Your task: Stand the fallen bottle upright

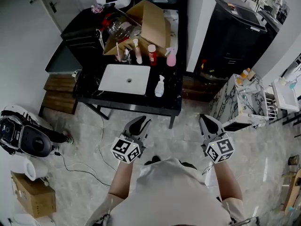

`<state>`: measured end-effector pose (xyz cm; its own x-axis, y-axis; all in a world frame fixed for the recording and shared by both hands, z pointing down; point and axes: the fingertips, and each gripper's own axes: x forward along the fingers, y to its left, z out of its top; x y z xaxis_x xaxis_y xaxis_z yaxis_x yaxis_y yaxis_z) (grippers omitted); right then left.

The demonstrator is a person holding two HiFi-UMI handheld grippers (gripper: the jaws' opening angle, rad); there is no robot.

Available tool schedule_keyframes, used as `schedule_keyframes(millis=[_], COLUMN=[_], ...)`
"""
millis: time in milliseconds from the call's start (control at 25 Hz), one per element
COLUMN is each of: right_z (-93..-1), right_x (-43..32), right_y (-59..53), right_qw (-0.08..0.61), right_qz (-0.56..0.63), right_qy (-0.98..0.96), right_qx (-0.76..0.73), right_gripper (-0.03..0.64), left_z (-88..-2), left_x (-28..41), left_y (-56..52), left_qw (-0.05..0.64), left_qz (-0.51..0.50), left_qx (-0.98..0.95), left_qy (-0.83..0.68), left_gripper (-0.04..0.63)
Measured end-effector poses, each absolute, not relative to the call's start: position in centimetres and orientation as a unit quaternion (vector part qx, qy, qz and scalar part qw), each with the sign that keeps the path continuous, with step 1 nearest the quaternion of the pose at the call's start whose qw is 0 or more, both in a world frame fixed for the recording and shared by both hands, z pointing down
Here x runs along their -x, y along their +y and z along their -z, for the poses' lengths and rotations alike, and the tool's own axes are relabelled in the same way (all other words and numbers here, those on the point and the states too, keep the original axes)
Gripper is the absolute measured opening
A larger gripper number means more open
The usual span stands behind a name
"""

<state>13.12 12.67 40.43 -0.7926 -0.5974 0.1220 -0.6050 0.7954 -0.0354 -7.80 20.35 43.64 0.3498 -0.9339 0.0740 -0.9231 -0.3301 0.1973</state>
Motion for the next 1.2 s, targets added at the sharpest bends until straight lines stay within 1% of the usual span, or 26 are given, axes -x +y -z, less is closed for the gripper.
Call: schedule_keyframes(millis=[400,880,1200], right_z=[-40.8,-41.5,-42.0], right_x=[-12.1,-10.6,-10.0], right_y=[14.3,15.4,13.6], right_qw=[0.047,0.061,0.064], right_qz=[-0.045,-0.046,-0.051], right_qy=[-0.935,-0.932,-0.934], right_qx=[-0.348,-0.354,-0.349], right_gripper=[0.034,0.034,0.034], left_z=[-45.0,-46.5,-47.4], left_x=[9.6,11.9,12.2], left_y=[21.5,22.2,20.5], left_qw=[0.111,0.128,0.139], left_qz=[0.006,-0.007,-0.016], left_qx=[-0.825,-0.821,-0.821], left_qy=[-0.554,-0.556,-0.554], left_gripper=[0.194,0.204,0.206])
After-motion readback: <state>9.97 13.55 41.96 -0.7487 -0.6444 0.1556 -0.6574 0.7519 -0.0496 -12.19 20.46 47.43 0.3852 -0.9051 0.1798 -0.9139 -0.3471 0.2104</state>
